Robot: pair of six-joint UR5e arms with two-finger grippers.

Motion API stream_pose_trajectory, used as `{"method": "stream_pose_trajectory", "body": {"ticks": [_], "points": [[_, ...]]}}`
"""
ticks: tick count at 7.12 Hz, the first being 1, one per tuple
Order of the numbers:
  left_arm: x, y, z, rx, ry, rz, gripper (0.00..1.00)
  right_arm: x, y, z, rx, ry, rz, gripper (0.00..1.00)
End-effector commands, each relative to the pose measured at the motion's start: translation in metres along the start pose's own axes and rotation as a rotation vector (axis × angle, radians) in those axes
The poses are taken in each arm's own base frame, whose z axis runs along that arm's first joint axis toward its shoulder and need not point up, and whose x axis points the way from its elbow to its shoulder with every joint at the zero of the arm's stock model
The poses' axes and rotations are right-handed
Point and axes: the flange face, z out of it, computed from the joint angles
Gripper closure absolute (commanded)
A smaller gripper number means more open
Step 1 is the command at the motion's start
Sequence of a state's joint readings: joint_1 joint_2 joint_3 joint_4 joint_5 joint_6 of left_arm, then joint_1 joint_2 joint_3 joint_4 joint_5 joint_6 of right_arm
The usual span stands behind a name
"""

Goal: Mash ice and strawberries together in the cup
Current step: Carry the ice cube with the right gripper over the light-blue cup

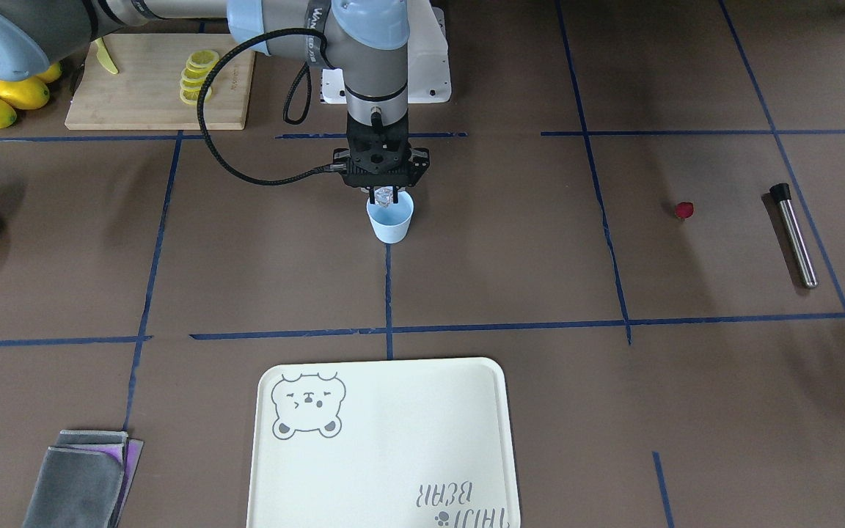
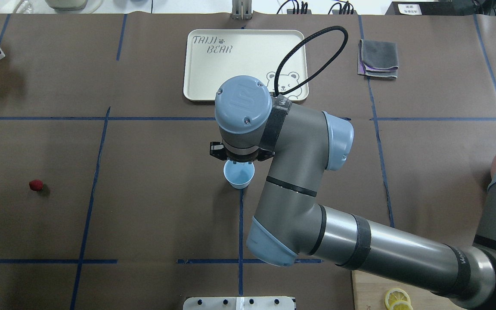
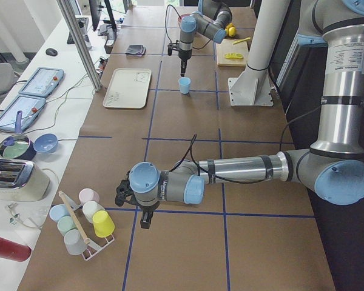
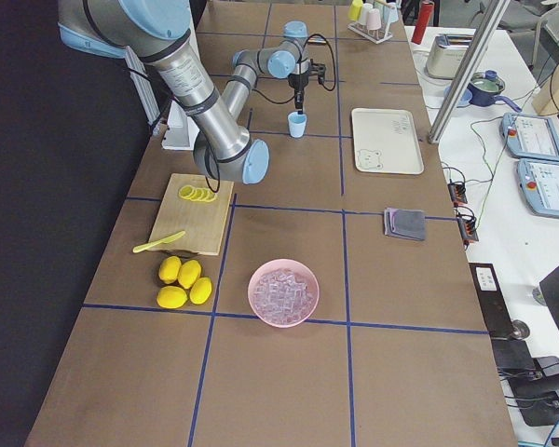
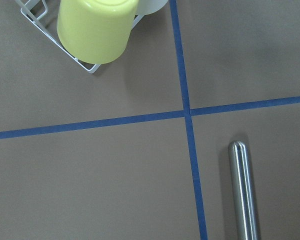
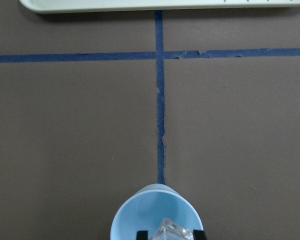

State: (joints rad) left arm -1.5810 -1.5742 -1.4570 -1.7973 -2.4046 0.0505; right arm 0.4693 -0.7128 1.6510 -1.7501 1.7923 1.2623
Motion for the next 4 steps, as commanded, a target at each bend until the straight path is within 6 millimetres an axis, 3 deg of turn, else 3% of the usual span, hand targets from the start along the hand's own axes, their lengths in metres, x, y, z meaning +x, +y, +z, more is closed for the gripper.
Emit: {"method": "stream_pose_trajectory", "body": {"ticks": [1,2,4], "points": [[0.0001,0.0002,-0.0002,0.001,0.002,0.0,0.0,-0.0025,0.0095,0.0125,-0.013,0.016,-0.012,0.21],[0.0001,0.0002,-0.0002,0.001,0.002,0.0,0.0,-0.005,0.0103,0.0105,-0.012,0.011,-0.01,0.01],[0.001,-0.0009,-0.0001,0.001,0.002,0.004,0.0,-0.0058,0.0103,0.0097,-0.012,0.01,-0.009,0.01]]}}
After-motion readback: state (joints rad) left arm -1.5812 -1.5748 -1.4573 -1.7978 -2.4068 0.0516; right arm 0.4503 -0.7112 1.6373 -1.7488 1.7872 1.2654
